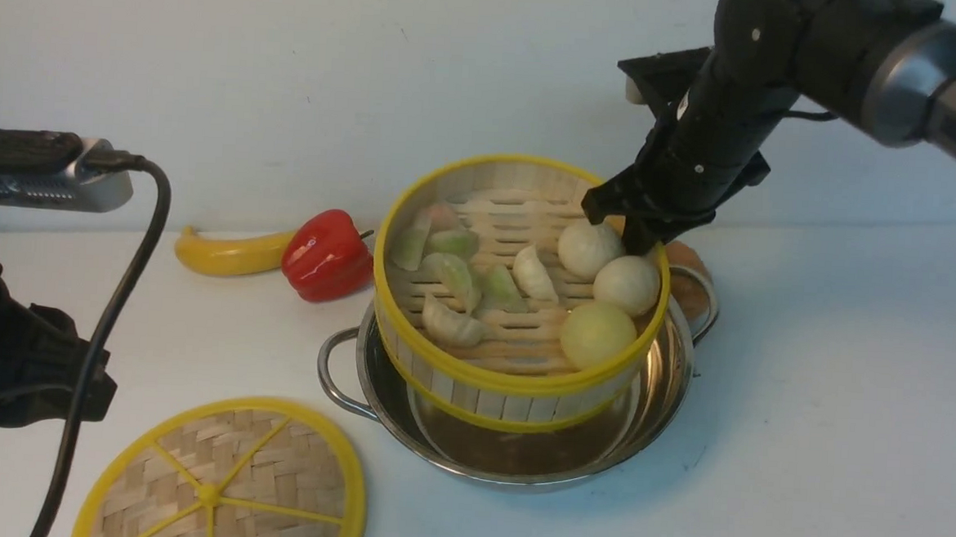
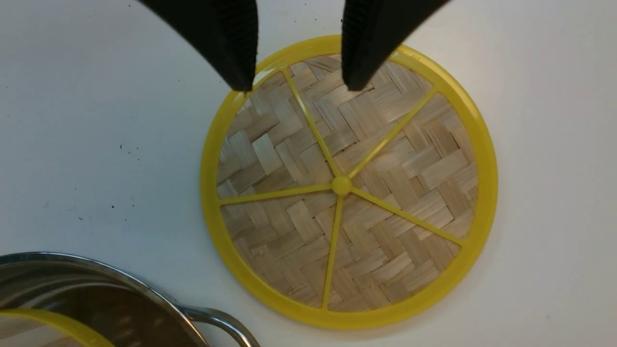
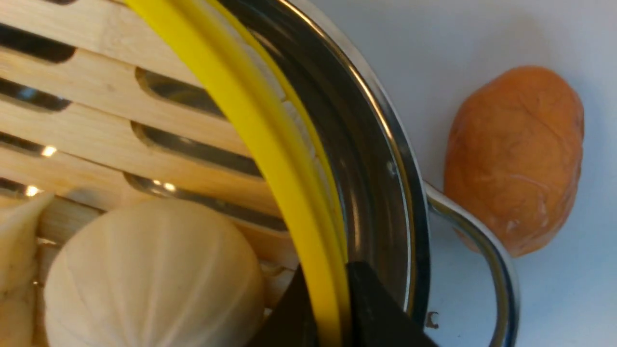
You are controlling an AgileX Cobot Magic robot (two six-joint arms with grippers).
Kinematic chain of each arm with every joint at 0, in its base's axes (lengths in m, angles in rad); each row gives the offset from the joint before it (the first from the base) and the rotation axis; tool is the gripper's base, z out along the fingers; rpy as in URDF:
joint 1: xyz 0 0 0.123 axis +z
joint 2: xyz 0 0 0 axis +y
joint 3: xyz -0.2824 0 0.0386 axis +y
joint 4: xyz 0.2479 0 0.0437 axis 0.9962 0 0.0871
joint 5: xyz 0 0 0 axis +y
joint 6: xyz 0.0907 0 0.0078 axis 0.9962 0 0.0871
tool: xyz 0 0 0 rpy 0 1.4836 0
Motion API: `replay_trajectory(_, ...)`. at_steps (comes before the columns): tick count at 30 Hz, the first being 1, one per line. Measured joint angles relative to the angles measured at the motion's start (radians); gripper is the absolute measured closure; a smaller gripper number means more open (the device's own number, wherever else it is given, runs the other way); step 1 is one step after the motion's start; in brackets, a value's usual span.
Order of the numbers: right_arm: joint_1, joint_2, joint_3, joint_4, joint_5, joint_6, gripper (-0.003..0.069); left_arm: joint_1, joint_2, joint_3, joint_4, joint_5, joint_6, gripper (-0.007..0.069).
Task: Place the steamer in the pot on the white table, and put the lid on the steamer.
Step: 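Place the bamboo steamer basket of food into the steel pot with the right gripper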
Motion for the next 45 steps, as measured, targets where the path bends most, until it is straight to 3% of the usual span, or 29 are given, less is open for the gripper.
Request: replay_trajectory(45,0.001,0.168,-0.062,-0.026,-0.006,-0.015,0.0594,0.0,0.0,0.0,0.0,0.0,0.0,0.0383)
